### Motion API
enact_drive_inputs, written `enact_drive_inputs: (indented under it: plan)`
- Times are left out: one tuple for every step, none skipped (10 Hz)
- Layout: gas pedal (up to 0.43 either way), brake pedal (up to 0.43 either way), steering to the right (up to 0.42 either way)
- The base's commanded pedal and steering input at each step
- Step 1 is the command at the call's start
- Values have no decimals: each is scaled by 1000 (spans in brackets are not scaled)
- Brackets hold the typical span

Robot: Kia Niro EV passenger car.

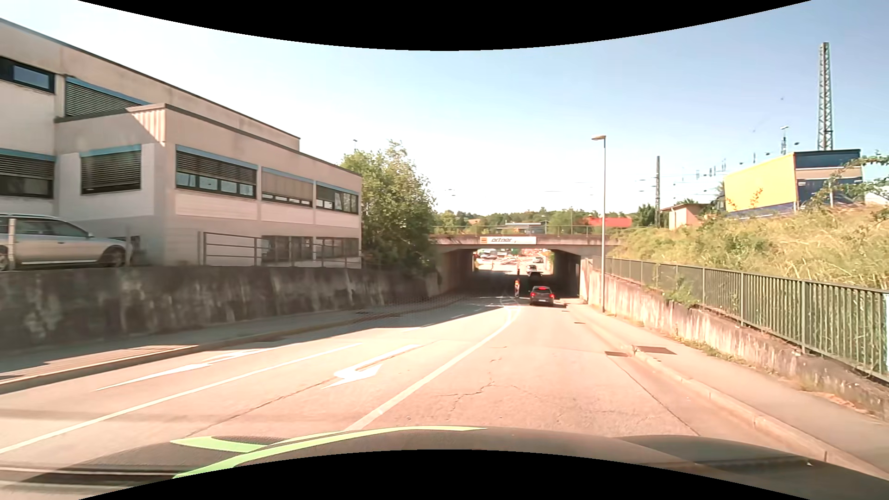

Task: Follow the waypoints while adhering to traffic rules and regulations

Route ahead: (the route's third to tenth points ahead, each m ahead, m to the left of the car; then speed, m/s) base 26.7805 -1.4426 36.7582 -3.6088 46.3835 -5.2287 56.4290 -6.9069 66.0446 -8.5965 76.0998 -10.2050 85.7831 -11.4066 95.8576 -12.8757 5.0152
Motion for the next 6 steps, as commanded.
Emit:
enact_drive_inputs:
  plan:
    - [87, 0, 293]
    - [87, 0, 260]
    - [87, 0, 214]
    - [87, 0, 178]
    - [87, 0, 152]
    - [87, 0, 129]
